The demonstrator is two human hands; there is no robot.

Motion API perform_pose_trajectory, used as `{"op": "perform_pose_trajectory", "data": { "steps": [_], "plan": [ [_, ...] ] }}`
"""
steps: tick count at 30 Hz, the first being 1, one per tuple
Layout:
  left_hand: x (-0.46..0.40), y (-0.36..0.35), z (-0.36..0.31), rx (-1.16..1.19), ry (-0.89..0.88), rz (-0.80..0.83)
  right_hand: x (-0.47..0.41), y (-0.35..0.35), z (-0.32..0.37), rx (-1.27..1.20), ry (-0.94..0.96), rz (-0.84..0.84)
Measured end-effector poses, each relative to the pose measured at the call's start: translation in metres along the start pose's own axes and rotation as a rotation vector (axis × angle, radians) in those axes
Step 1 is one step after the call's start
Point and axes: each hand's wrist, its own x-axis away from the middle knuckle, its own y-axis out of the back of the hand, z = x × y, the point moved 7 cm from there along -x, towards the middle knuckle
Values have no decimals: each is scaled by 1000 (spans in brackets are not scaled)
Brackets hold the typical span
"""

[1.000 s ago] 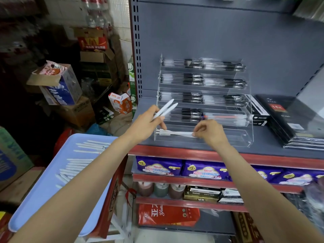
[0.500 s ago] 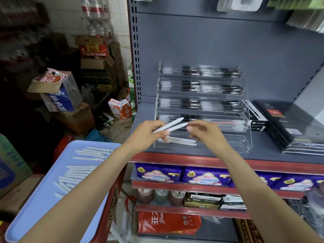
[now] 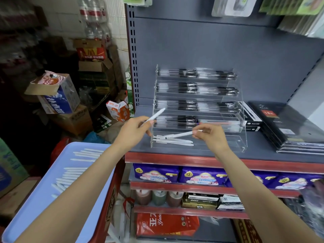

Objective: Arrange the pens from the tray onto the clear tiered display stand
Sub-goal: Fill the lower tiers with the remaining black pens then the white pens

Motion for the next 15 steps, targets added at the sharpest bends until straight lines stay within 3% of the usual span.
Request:
{"op": "perform_pose_trajectory", "data": {
  "steps": [6, 15],
  "plan": [
    [0, -12, -1, 27, -13, 59, -6, -20, -6, 431, 53, 95],
    [3, -12, 0, 92, -8, 58, -15, -28, -5, 561, -10, 181]
  ]
}}
